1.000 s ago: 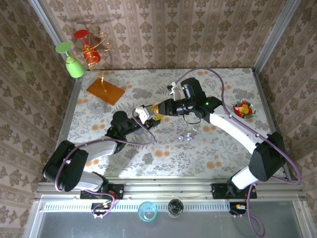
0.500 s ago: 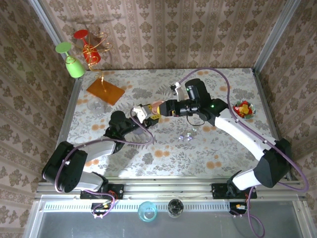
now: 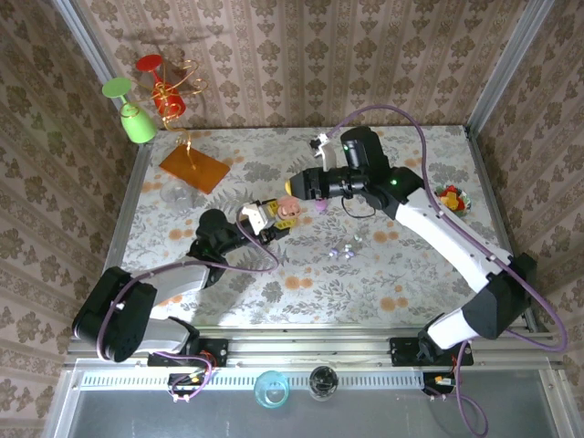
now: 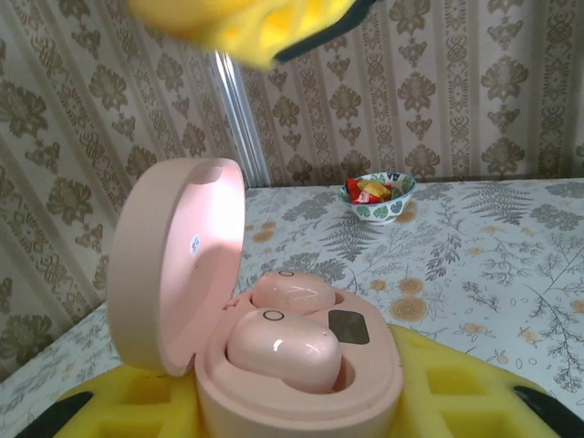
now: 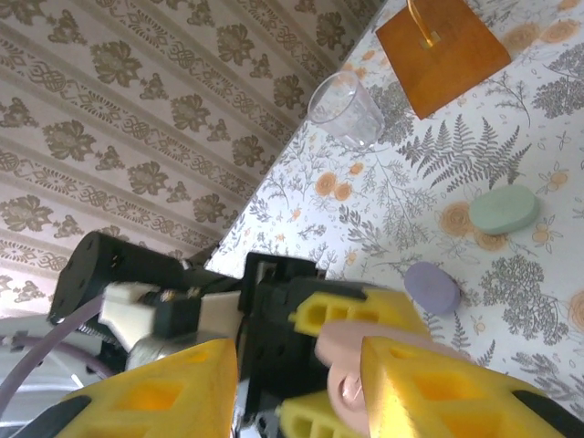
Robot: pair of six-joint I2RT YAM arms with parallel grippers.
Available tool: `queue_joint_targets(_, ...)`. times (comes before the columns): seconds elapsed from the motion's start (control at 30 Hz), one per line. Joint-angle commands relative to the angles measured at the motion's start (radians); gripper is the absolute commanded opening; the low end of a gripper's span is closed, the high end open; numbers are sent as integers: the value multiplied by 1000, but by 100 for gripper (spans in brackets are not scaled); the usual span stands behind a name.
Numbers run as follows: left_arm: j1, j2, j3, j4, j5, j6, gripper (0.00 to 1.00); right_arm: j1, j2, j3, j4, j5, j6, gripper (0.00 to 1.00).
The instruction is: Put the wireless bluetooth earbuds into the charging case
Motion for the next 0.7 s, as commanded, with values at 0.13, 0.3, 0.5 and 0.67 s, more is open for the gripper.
queue_joint_targets(0.13,-2,-33,-9,32,-33,-39,25,-7,111,112,-157,-54,-45,38)
queue_joint_targets(0.3,12,-18,14,74,-53,-149,24,-7,78,64,-109,-56,-24,38)
queue_joint_targets(0.5,27,17,30,193,-11,-251,24,-39,14,-10,-3,-62,69,51)
queue_joint_targets(0.67,27,24,39,261,-11,-321,24,-95,-12,-126,178,-198,260,67)
